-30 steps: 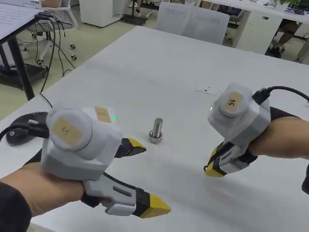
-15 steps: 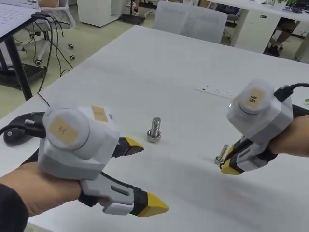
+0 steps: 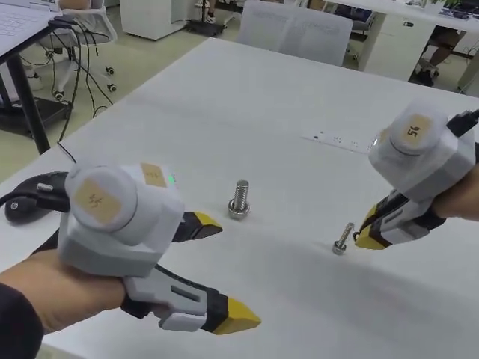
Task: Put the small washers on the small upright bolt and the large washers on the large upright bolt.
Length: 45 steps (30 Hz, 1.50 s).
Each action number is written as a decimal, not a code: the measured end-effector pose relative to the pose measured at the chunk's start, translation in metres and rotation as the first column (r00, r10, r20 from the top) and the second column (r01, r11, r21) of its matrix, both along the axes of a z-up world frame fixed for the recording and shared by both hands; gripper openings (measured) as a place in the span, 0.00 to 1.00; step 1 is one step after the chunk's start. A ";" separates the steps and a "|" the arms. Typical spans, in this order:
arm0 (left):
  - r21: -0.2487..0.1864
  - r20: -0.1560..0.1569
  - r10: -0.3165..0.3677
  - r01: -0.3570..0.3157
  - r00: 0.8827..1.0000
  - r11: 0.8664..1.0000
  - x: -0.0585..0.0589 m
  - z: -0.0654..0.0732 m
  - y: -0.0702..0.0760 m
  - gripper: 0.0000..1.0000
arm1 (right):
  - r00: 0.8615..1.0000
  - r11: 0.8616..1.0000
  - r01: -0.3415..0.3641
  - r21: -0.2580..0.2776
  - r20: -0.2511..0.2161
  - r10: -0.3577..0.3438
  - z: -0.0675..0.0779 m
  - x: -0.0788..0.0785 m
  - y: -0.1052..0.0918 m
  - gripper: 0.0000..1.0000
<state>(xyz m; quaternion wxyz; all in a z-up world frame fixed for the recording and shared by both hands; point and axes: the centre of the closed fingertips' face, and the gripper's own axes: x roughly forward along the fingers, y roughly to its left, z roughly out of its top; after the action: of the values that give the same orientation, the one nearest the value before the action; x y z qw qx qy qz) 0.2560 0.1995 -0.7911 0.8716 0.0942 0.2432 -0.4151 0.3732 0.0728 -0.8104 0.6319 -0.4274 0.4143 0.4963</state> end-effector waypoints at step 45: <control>-0.001 -0.009 0.013 -0.013 1.000 1.000 -0.002 -0.001 0.002 0.72 | 1.000 0.999 -0.011 -0.039 -0.005 0.011 -0.014 0.023 0.006 0.13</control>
<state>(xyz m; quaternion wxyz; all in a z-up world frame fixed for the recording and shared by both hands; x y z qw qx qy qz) 0.2535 0.2018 -0.7921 0.8733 0.0904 0.2475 -0.4098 0.3958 0.0790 -0.8245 0.6199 -0.4408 0.4229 0.4925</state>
